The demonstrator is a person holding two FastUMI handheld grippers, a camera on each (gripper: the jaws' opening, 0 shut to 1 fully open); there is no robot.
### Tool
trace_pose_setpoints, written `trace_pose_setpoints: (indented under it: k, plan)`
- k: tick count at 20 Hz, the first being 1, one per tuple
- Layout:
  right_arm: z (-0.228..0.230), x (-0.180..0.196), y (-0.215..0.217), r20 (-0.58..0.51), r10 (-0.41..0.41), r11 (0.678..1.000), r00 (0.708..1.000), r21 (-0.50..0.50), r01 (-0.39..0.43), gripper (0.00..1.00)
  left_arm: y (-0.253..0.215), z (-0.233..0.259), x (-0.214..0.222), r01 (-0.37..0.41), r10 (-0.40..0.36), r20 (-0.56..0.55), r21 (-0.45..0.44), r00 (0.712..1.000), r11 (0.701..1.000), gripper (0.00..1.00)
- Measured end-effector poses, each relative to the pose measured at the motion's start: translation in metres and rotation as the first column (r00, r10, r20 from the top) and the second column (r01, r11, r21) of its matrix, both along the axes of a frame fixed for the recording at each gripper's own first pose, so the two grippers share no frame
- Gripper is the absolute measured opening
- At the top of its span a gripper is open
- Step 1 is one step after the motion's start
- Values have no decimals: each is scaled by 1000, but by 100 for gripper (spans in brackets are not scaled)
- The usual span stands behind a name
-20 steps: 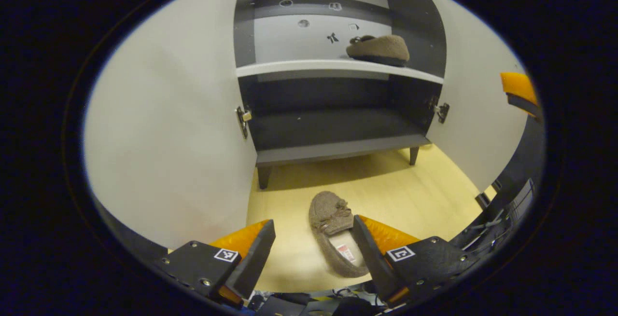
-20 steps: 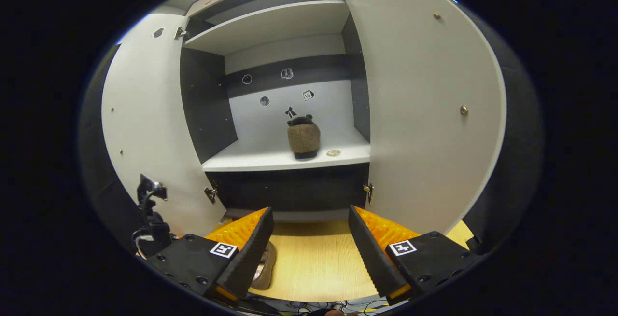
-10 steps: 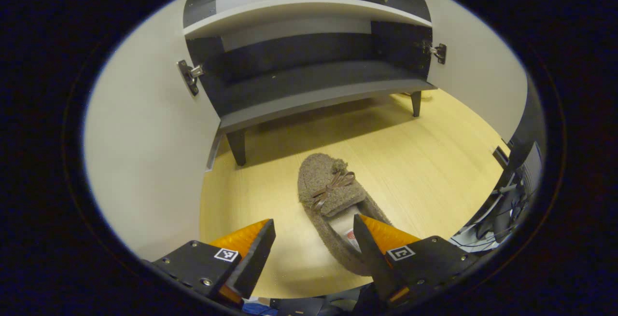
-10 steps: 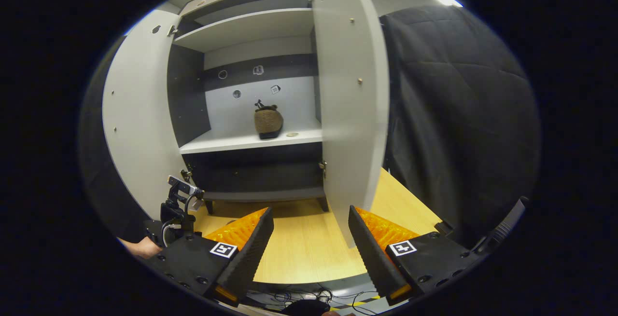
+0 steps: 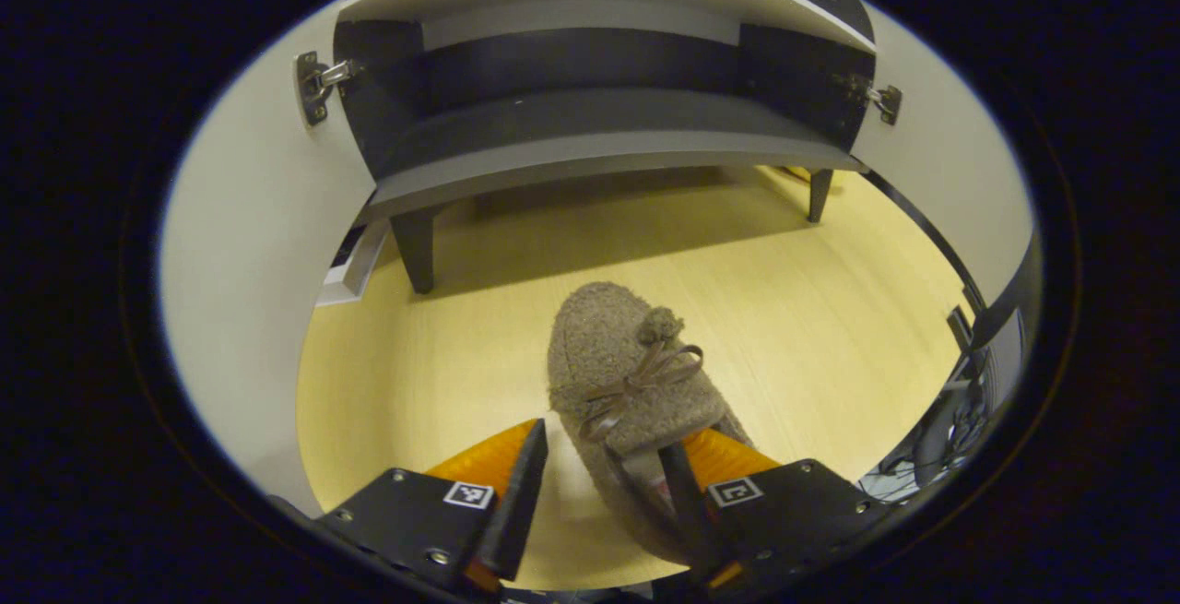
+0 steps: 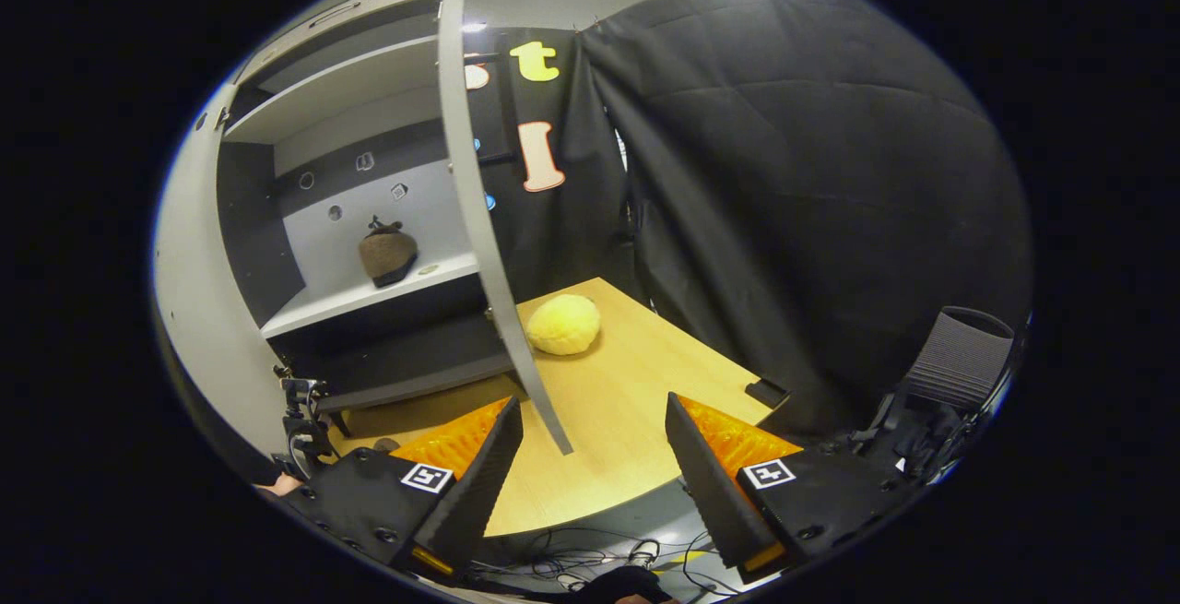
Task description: Grab one shoe with the right hand and put it into the shoe cabinet, grab the other shoe with the left hand and put it into the shoe cabinet; then close the right door with the right hand and the left door with the left hand.
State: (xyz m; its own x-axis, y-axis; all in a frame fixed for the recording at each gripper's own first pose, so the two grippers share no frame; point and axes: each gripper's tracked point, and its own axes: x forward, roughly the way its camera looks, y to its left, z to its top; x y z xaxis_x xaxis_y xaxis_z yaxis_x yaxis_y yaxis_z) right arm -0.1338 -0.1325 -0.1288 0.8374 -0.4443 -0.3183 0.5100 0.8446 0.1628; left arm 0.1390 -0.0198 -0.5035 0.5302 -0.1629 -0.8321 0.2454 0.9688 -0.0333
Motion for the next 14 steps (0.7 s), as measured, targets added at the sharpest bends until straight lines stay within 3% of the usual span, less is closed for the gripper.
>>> trace_pose_setpoints:
  k: [1,3,5,6,8,10,14]
  plan:
    - [0,-3,-8,-9,-14,1000,1000,-15,14,98,-3,-2,1,-3,3,-14,-16,1000,1000,66]
    - [2,-10,-20,-19,-39,999,999,-30,38,98,-2,1,-1,-20,20,-25,-14,999,1000,66]
    - [7,-10,-29,-9,-64,998,998,-11,64,98,-5,-15,-1,-11,11,-54,2,998,1000,35]
    - [7,-10,-34,-3,-77,997,997,10,77,98,-6,-15,0,0,0,-50,5,999,1000,31]
    - [9,-12,-40,11,-91,995,996,38,91,98,0,-12,1,-4,4,-37,22,999,1000,36]
    - [11,-13,-43,10,-97,995,995,25,96,98,-1,-18,-1,-69,70,-70,8,995,998,5]
    - [22,-4,-69,32,-101,995,994,6,101,98,-6,-15,-3,-101,97,-86,-40,992,994,5]
